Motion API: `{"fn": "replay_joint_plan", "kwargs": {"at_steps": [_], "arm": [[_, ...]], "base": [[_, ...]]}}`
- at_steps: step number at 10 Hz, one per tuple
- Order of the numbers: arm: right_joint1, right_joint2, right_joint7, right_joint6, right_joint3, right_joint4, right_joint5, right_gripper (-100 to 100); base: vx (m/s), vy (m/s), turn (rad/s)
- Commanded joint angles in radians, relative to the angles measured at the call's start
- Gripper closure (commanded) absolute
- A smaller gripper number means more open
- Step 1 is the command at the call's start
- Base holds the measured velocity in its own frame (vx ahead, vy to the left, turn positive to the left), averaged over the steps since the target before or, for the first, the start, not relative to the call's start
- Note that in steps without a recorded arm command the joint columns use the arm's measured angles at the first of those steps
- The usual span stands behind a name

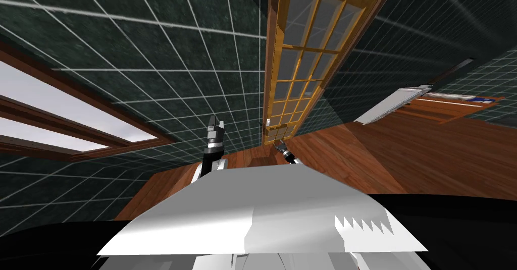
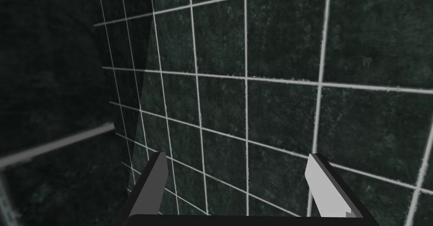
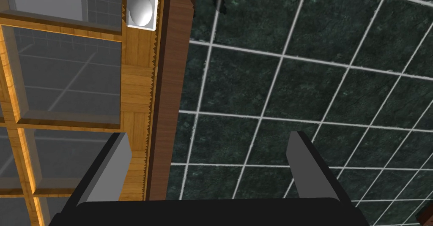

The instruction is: Pull the door open

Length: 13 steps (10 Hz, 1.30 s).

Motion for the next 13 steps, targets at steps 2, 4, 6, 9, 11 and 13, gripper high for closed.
{"fn": "replay_joint_plan", "kwargs": {"at_steps": [2, 4, 6, 9, 11, 13], "arm": [[-0.007, 0.015, -0.001, 0.002, -0.047, 0.003, 0.001, -100], [-0.011, 0.033, 0.002, 0.002, -0.085, 0.005, 0.001, -100], [-0.015, 0.055, 0.003, 0.003, -0.120, 0.007, 0.001, -100], [-0.020, 0.096, 0.006, 0.004, -0.169, 0.009, 0.001, -100], [-0.022, 0.116, 0.007, 0.004, -0.188, 0.010, 0.001, -100], [-0.023, 0.137, 0.008, 0.005, -0.205, 0.011, 0.001, -100]], "base": [[-0.005, 0.022, 0.201], [0.032, 0.013, 0.183], [0.084, -0.003, 0.149], [0.139, -0.022, 0.111], [0.185, -0.052, 0.021], [0.208, -0.037, -0.003]]}}
